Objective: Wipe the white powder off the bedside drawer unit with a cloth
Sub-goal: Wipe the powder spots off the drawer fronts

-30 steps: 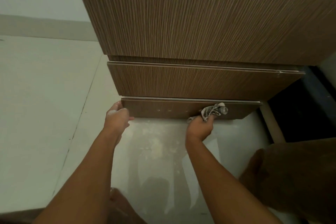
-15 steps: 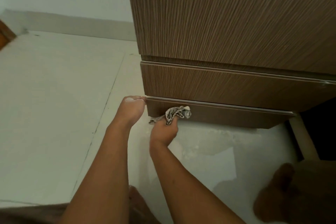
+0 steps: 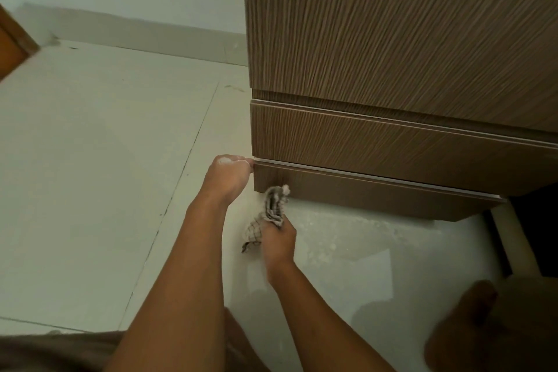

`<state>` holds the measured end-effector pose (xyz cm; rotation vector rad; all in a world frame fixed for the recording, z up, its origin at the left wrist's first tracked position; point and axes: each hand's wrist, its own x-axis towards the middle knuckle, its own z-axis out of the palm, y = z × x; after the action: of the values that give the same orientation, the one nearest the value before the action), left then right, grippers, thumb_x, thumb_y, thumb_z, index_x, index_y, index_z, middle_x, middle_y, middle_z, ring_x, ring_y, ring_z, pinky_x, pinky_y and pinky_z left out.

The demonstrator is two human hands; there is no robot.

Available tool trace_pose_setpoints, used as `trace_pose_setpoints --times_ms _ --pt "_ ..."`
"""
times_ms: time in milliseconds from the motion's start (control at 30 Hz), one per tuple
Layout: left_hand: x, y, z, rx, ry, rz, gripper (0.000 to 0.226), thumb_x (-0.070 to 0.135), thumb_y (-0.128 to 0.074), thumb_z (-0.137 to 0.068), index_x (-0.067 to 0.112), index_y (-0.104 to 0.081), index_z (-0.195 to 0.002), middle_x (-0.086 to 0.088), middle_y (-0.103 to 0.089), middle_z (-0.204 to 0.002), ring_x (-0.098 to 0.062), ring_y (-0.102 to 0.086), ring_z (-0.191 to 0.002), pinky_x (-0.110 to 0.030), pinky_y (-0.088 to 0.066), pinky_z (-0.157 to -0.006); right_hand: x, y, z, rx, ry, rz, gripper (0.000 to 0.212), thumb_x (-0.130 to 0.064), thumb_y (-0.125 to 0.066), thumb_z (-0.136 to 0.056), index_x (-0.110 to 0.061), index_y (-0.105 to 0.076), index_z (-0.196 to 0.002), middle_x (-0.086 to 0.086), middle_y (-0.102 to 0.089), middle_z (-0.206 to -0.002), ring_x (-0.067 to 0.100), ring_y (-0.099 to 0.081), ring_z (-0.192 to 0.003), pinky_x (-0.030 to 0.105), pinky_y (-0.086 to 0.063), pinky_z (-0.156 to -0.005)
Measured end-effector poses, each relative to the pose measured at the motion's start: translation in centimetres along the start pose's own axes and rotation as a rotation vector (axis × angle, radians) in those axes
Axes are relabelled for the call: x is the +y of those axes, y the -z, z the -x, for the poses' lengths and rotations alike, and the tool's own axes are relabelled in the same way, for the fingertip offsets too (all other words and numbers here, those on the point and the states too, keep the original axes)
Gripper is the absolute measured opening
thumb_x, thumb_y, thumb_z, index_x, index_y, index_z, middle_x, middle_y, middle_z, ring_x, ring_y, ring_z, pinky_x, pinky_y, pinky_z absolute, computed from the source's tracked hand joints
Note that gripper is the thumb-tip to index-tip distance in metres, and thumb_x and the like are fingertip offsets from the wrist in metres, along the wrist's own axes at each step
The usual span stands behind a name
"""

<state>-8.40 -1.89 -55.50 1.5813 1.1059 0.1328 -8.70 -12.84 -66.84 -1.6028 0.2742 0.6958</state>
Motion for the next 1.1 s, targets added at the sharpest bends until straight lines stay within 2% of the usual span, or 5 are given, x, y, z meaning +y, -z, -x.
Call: trace_pose_setpoints --times_ms 333,467,733,933,1100 --pt "0.2 0.0 0.5 0.01 -0.017 0.01 0.037 0.005 -0.046 -0.085 0.03 -0.069 -0.07 0.002 -0.074 -0.101 -0.015 -0.059 -0.098 -0.018 -0.036 -0.067 -4.5 -0.8 -2.3 0.084 -0.292 -0.243 0.035 -0.001 -0.042 -0.094 0.006 -0.047 -0.128 0.025 -0.055 -0.129 0.04 -0.057 -0.114 0.043 -0.049 -0.09" --pt "0.1 -0.1 0.3 0.022 -0.007 0.019 0.036 0.006 -0.047 -0.085 0.028 -0.069 -0.068 -0.003 -0.075 -0.099 -0.016 -0.061 -0.094 -0.022 -0.042 -0.07 -4.2 -3.0 -1.8 0.06 -0.33 -0.367 0.03 0.001 -0.049 -0.093 0.002 -0.057 -0.121 0.015 -0.064 -0.113 0.018 -0.063 -0.082 0.026 -0.052 -0.068" --pt "0.6 0.4 0.5 0.002 0.036 0.055 0.029 0.005 -0.054 -0.084 0.021 -0.075 -0.071 0.005 -0.074 -0.084 -0.01 -0.066 -0.088 -0.021 -0.049 -0.076 -5.1 -2.2 0.1 -0.427 -0.028 0.001 0.026 -0.009 -0.055 -0.087 -0.019 -0.069 -0.107 0.004 -0.072 -0.108 0.02 -0.066 -0.103 0.045 -0.05 -0.096" --pt "1.8 -0.2 2.6 0.124 -0.029 0.044 0.021 0.017 -0.05 -0.093 0.018 -0.071 -0.09 0.002 -0.068 -0.094 -0.013 -0.058 -0.089 -0.023 -0.039 -0.069 -9.5 3.6 1.6 -0.472 0.025 0.199 0.023 -0.004 -0.056 -0.089 -0.017 -0.068 -0.104 0.006 -0.071 -0.108 0.021 -0.066 -0.099 0.04 -0.051 -0.093" --pt "3.2 0.2 5.4 -0.163 0.126 -0.003 0.03 0.034 -0.057 -0.09 0.01 -0.07 -0.103 -0.009 -0.074 -0.1 -0.026 -0.07 -0.09 -0.037 -0.057 -0.082 -13.7 8.1 3.6 -0.509 0.087 0.1 0.021 -0.005 -0.057 -0.087 -0.014 -0.07 -0.102 0.006 -0.074 -0.103 0.025 -0.068 -0.099 0.047 -0.051 -0.093"
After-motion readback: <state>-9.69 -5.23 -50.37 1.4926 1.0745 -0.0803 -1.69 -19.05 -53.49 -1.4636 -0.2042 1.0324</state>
